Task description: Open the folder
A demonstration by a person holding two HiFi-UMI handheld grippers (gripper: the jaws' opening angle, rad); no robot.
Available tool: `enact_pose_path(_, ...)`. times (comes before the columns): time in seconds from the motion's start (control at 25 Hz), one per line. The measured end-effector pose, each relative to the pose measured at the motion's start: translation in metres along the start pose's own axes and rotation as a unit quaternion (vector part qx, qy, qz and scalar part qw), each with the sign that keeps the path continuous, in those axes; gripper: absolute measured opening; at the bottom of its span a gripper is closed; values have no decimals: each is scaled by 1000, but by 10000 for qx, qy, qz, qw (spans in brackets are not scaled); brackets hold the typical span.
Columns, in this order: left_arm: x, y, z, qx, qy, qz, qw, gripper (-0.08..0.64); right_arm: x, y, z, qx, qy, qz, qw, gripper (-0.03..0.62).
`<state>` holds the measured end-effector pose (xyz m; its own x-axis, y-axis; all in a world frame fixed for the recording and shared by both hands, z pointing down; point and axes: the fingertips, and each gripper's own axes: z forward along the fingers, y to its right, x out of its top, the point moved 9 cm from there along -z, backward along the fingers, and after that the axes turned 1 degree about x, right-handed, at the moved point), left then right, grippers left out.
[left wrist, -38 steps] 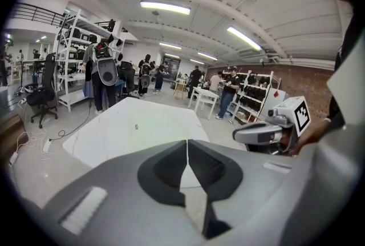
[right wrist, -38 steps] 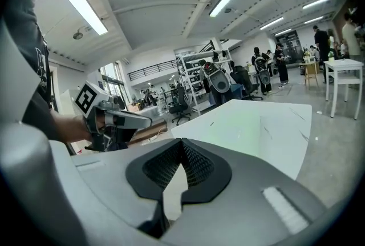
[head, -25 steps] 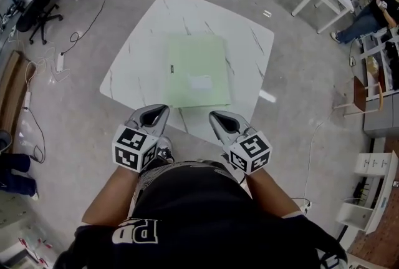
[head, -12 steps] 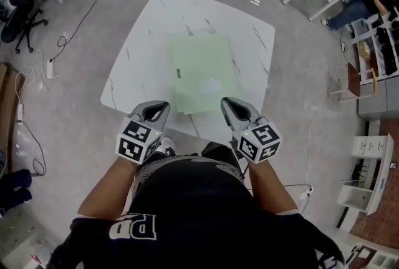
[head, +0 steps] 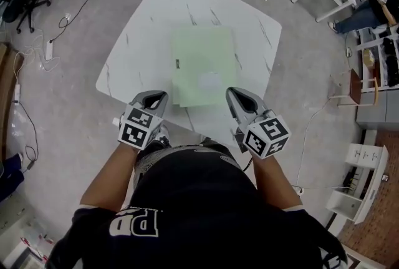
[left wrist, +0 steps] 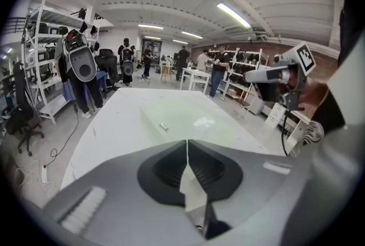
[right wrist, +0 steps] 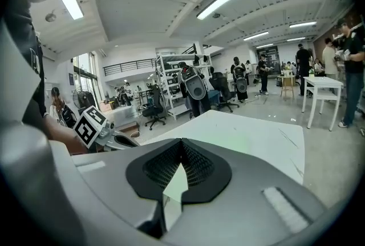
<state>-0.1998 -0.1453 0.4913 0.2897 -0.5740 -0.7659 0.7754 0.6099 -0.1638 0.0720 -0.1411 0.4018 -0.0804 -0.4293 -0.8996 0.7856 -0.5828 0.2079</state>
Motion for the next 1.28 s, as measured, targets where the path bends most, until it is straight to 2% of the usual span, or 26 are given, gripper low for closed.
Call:
enact_pose_path(0.2,-10,8,16,123,-197,72,9997,63,-5,7,1,190,-40,-36,9998,0)
enact_pose_path(0.4,-24,17,41,97,-538,601,9967,63,-4,12,-4,257,80,-45,9996,0)
enact_pose_path(0.72,-31,27,62,-78,-882,983,9912,63,-6,15,-16,250,137,-52,9996,0)
enact_pose_path(0.92,-40,24,72,-35,-1114,1007,9887,63,-6,16,-19,218,168,-55,9996,0)
enact_pose_path(1.28,-43,23,76,-128,-1124,1146,9869,61,-4,21,-21,86,162,-63,9998,0)
